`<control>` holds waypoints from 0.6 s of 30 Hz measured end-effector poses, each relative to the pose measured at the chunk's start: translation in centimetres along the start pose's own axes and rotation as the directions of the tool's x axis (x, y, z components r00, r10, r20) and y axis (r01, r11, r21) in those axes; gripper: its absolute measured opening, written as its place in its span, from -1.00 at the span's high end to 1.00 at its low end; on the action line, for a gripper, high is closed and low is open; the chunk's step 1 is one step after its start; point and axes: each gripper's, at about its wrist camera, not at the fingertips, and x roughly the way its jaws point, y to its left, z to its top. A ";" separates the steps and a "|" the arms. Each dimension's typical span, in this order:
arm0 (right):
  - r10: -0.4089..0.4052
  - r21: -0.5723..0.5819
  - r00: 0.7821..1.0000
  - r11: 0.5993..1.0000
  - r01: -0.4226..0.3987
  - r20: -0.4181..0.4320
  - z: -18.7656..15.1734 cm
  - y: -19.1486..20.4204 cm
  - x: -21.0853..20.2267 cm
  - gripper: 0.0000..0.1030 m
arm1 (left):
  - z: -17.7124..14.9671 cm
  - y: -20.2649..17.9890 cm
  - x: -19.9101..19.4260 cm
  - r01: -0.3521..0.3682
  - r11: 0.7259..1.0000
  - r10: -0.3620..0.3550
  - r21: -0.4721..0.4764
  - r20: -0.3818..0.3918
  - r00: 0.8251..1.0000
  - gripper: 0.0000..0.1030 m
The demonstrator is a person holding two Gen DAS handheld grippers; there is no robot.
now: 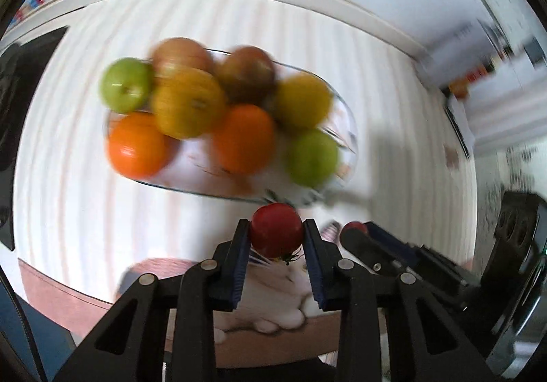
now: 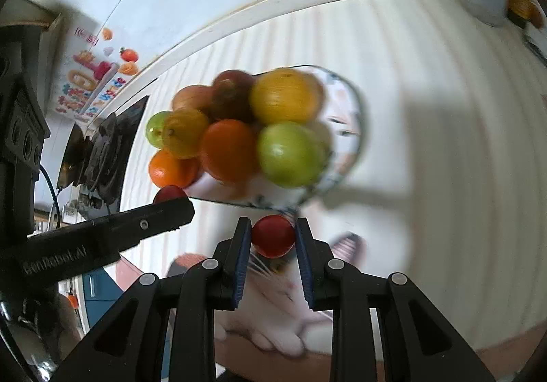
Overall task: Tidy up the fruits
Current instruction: 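Lower both cherry tomatoes onto the plate and open both tools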
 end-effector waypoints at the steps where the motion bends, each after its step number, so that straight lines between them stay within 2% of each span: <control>1: -0.001 -0.007 1.000 1.000 0.001 0.000 0.1 0.5 0.6 0.45 | 0.2 0.6 0.0 0.000 1.000 0.000 -0.016 0.002 1.000 0.46; 6: -0.025 -0.034 1.000 0.999 0.025 0.000 1.0 1.6 3.6 0.45 | 1.6 3.5 0.7 -0.010 0.998 0.010 -0.067 0.007 1.000 0.46; 15: -0.055 -0.045 0.998 0.997 0.055 0.007 1.8 2.6 6.4 0.41 | 2.5 5.2 3.2 -0.018 0.995 0.013 -0.096 -0.051 0.999 0.43; 17: -0.061 -0.042 0.998 0.997 0.061 0.001 1.9 2.7 6.4 0.33 | 2.7 5.2 3.5 -0.025 0.994 0.019 -0.102 -0.057 0.998 0.41; 18: -0.059 -0.041 0.998 0.997 0.059 -0.001 1.9 2.8 6.4 0.19 | 2.7 5.3 3.5 -0.027 0.994 0.021 -0.106 -0.057 0.998 0.41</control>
